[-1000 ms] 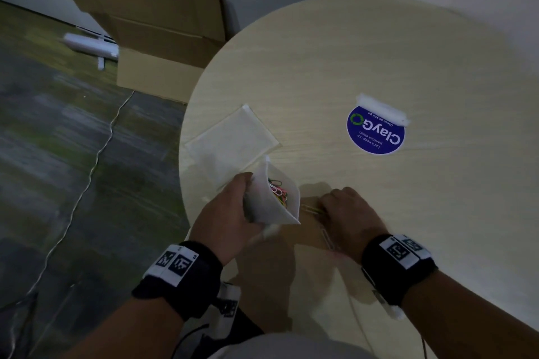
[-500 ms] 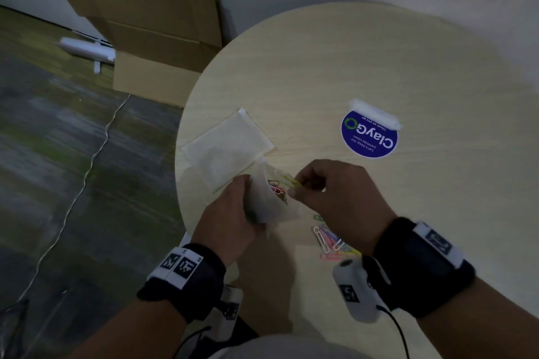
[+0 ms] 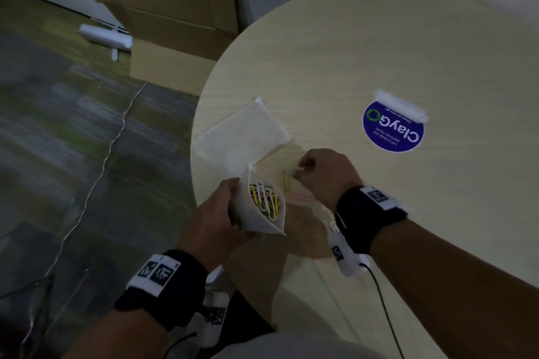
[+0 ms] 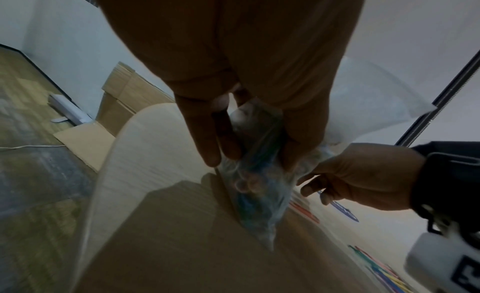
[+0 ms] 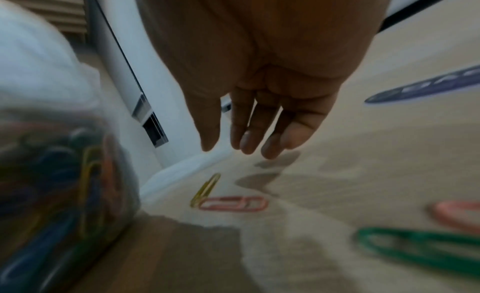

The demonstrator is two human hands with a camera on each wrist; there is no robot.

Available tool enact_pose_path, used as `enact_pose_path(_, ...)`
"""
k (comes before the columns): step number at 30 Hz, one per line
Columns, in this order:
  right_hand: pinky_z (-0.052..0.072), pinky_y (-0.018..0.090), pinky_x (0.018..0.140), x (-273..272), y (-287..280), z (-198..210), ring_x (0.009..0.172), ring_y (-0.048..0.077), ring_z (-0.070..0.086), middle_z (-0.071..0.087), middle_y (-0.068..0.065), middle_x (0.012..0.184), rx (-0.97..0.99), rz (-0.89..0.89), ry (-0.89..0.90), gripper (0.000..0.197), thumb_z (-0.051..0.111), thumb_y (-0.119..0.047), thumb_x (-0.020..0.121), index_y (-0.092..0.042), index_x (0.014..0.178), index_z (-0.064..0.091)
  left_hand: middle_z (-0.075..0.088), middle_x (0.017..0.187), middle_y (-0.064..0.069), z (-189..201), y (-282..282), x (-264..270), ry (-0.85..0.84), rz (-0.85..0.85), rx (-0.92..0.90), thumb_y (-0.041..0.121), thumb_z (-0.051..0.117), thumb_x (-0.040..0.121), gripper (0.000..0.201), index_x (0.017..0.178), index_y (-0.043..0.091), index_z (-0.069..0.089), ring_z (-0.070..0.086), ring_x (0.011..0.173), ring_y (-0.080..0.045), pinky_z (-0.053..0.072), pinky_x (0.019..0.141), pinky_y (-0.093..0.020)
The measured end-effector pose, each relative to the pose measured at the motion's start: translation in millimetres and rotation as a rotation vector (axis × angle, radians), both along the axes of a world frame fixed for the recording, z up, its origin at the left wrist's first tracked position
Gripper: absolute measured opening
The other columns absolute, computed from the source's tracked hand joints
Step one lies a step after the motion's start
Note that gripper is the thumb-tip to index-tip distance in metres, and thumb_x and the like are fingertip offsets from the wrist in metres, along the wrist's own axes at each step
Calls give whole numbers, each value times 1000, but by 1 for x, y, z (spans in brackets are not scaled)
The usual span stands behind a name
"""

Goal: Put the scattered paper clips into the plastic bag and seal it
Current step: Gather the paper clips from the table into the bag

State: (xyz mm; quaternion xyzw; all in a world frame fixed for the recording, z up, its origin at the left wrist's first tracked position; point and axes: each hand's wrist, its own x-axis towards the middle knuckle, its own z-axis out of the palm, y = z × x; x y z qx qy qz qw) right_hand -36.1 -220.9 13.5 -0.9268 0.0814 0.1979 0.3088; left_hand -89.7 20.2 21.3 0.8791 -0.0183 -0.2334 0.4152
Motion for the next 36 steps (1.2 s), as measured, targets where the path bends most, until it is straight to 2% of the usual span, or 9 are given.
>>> enact_pose_path(2,49,36,81,6,13,-6,95,27,57,61,5,102,-79,84,40,31,69,-47,79,-20,93,63,59,111,30,-2,0,0,0,-4,0,46,80,61,74,114,69,34,63,97,0,58,82,-39)
enact_pose_path(6,48,39,86,13,12,-9,101,34,56,59,13,107,-121,173,3,13,59,-21,87,-14,95,66,59,114,27,-4,1,0,9,-11,15,43,81,63,77,119,66,33,64,100,-4,58,84,-40)
enact_pose_path(10,43,38,85,3,-9,-8,100,34,54,60,13,104,-129,218,-25,14,57,-11,83,-13,95,65,59,109,30,-4,0,-1,-2,-7,25,42,83,64,78,117,68,32,63,98,-1,59,82,-38)
enact_pose_path(14,42,39,86,-24,-11,-12,100,33,49,55,10,109,-171,391,-51,24,59,-21,83,-14,106,61,62,117,20,-5,-2,-2,-13,-2,47,41,82,65,81,130,54,35,64,100,-6,59,83,-39)
enact_pose_path(17,44,43,80,-38,-6,-27,94,32,49,55,9,105,-292,508,-94,14,56,-24,86,-17,98,57,62,120,14,-6,-5,-1,-27,-7,70,43,82,62,86,133,46,35,65,100,-9,59,81,-40)
enact_pose_path(21,46,44,75,-48,-4,-34,88,34,52,56,14,95,-290,449,-117,7,55,-19,88,-12,88,55,61,126,10,-2,-11,0,-41,-19,90,50,79,61,90,137,42,32,65,105,-13,59,83,-41)
enact_pose_path(28,42,40,83,-57,-12,-21,99,35,54,59,16,105,-251,462,-93,12,50,-13,90,-9,100,56,57,136,7,-1,-32,4,-65,-48,145,34,85,70,89,140,41,30,61,117,-17,56,93,-41)
enact_pose_path(32,40,31,68,-59,-31,8,89,28,61,68,7,94,-80,162,-124,5,57,-22,88,-19,91,61,56,138,5,1,-44,10,-84,-81,165,31,86,71,89,143,35,32,57,122,-18,52,96,-33)
enact_pose_path(36,43,17,61,-58,-47,58,62,3,58,68,-7,68,208,-258,-284,10,74,-26,79,-23,81,66,59,135,4,2,-58,16,-106,-92,179,27,86,70,87,141,33,36,57,122,-20,52,98,-36)
